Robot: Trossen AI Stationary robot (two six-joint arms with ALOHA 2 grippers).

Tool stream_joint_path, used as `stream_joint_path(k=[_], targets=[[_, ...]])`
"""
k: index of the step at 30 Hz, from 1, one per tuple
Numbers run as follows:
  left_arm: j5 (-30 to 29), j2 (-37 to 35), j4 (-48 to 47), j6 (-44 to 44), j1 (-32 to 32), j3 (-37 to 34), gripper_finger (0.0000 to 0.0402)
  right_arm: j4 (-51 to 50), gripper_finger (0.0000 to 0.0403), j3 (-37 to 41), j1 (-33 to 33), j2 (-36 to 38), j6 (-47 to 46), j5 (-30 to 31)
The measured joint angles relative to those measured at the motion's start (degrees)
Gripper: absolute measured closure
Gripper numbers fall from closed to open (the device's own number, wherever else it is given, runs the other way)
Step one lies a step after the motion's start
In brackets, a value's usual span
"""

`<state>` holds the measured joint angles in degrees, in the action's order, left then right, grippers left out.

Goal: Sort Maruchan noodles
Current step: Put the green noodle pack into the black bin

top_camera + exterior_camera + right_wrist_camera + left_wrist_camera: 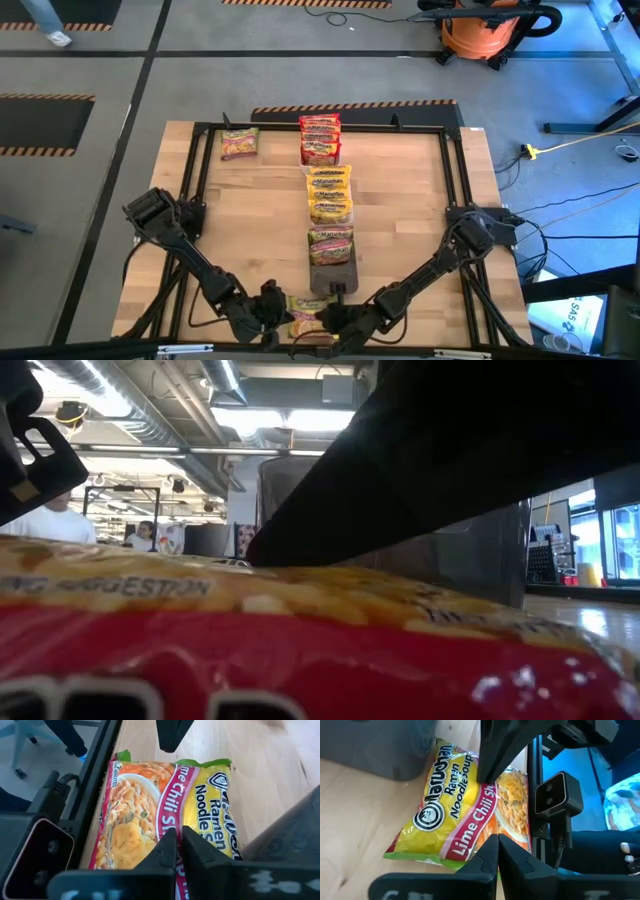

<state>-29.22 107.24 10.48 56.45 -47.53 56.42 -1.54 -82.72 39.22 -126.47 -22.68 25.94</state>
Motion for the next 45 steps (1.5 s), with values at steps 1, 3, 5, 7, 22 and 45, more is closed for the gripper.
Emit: stream_joint_path(k=[1,3,5,7,22,45], targets=[[0.0,0.0,0.0,0.0,0.0,0.0,0.04,-0.2,0.0401,0.0,0.3,0.2,0.0,0.0],[0.1,0.0,0.0,0.0,0.0,0.0,0.04,-1.1,0.04,0.1,0.6,0.7,0.2,0.4],[0.2,0.0,0.0,0.0,0.0,0.0,0.04,-2.8,0.0402,0.1,0.9,1.5,0.2,0.1],[0.3,0.0,0.0,0.0,0.0,0.0,0.04,-4.2,0.0402,0.1,0.9,2.2,0.0,-0.4],[1.9,0.0,-0.6,0.0,0.2,0.0,0.04,-22.3,0.0402,0.2,2.5,7.5,-4.6,-5.5],[3.3,0.0,0.8,1.9,4.0,0.0,0.04,-12.9,0.0402,0.2,3.9,4.2,-9.4,0.5]])
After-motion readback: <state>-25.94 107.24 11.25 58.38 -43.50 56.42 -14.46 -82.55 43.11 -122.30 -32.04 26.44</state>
